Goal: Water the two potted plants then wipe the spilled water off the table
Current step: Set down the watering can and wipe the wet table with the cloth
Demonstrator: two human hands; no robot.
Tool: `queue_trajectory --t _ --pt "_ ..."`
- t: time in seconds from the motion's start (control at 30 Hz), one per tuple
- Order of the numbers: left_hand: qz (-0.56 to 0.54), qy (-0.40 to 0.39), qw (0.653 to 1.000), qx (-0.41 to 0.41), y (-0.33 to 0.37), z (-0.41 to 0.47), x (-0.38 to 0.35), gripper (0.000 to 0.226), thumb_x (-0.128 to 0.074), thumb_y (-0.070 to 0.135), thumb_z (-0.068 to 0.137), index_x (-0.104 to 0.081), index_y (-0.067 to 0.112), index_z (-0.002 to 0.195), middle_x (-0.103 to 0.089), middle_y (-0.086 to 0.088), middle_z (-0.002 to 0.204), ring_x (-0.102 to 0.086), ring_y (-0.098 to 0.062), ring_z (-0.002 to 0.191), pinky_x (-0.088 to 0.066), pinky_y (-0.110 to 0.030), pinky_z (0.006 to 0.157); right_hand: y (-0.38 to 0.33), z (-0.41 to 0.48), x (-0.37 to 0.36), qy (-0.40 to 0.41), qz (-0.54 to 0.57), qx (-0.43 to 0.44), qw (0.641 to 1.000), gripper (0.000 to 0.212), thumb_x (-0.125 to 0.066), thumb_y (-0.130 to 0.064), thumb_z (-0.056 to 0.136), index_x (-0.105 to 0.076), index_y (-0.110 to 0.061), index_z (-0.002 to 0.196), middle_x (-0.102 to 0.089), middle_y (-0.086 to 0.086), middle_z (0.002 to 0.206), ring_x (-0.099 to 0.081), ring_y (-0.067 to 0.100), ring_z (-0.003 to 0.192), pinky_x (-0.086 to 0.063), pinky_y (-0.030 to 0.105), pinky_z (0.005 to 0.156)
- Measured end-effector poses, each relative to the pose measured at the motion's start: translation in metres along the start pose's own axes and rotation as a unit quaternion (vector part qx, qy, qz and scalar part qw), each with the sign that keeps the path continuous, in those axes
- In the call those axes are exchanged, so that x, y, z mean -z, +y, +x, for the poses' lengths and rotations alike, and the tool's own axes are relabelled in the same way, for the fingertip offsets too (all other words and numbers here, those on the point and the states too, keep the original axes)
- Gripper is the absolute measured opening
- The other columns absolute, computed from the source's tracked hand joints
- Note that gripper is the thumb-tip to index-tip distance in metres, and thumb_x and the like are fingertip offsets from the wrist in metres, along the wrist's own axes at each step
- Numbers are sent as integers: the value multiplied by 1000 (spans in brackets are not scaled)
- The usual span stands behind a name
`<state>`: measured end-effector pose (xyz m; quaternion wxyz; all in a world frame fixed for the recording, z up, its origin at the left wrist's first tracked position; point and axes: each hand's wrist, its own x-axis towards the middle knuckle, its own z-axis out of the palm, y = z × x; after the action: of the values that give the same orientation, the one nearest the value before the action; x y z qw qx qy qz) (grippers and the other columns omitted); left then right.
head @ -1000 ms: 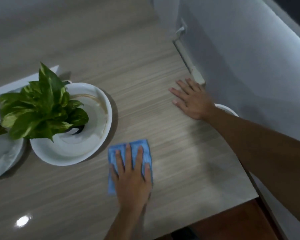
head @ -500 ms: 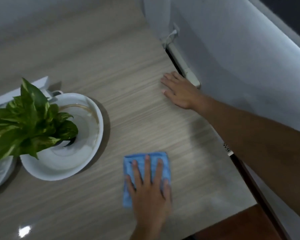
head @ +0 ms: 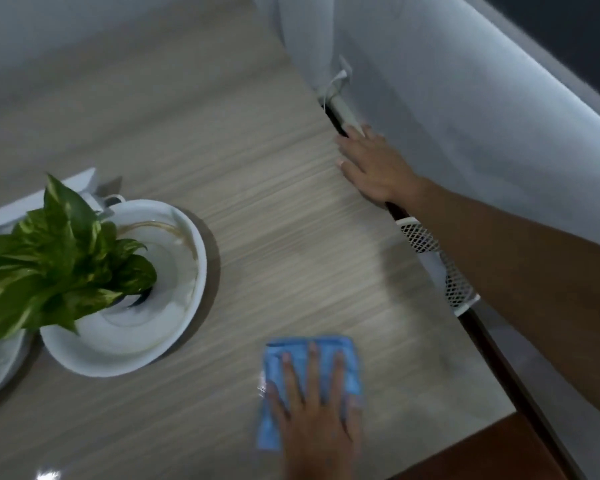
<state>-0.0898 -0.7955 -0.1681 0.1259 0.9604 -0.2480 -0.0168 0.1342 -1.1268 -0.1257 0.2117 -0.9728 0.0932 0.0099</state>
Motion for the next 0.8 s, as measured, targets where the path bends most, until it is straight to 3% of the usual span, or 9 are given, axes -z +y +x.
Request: queue_trajectory --t 0.07,0.13,0.2,0.27,0.37,0.47,0.53,0.7,0.8 --pt "-67 -60 986 -141 56 -35 -12 63 -55 52 82 -48 44 144 -39 6 159 -39 -33 144 -33 -61 108 -1 -3 -5 -6 17 -9 1000 55 -30 -46 102 -25 -25 153 -13 2 165 0 25 151 -3 44 120" --pt "-77 -28 976 -203 78 21 -22 55 -50 53 90 -45 45 145 -34 8 162 -26 -30 151 -32 -61 110 -1 -6 -11 -6 10 2 1000 57 -27 -49 101 -25 -26 153 -13 1 165 1 24 151 -3 44 119" --pt "-32 -39 990 -134 44 109 -21 52 -41 49 95 -42 43 147 -32 6 162 -18 -29 153 -26 -63 113 2 -12 -14 -1 -4 14 1000 57 -28 -48 101 -26 -25 153 -14 1 164 -1 24 151 -4 45 119" --pt "14 30 999 3 -23 156 -13 53 -39 46 98 -39 39 150 -31 2 163 -21 -29 152 -21 -61 116 4 -22 -16 8 -2 4 1000 57 -29 -48 101 -28 -24 153 -15 2 164 -3 26 151 -5 47 119" --pt "43 51 992 111 -73 104 4 54 -32 43 102 -31 33 155 -22 -2 166 -16 -30 153 -19 -60 116 -1 -54 -22 33 39 -32 998 59 -31 -46 99 -34 -16 150 -21 7 162 -10 32 150 -10 52 118" --pt "25 -2 995 94 -56 -6 12 56 -23 46 100 -40 31 151 -29 -4 163 -28 -38 148 -24 -65 113 -22 -116 -50 44 -4 -6 999 59 -28 -40 102 -42 1 143 -38 23 152 -30 44 142 -21 51 115" --pt "8 -37 995 96 -48 -21 7 57 -20 47 99 -46 32 147 -38 -5 158 -35 -41 144 -23 -66 111 -37 -170 -73 2 -76 7 997 62 -23 -45 103 -36 -4 148 -33 18 156 -27 36 145 -18 48 119" --pt "30 -41 998 -47 -28 81 -3 55 -35 46 99 -32 39 153 -22 5 166 -13 -32 154 -17 -64 116 -52 -273 -90 7 -101 -30 994 64 -33 -44 100 -26 -9 153 -19 10 163 -15 25 150 -20 48 119" --pt "29 0 999 17 -53 154 -10 54 -33 47 100 -30 39 154 -22 4 166 -13 -29 154 -18 -63 116 -56 -299 -92 2 -99 -49 994 63 -35 -43 100 -26 -12 153 -18 6 163 -14 22 151 -22 48 119"
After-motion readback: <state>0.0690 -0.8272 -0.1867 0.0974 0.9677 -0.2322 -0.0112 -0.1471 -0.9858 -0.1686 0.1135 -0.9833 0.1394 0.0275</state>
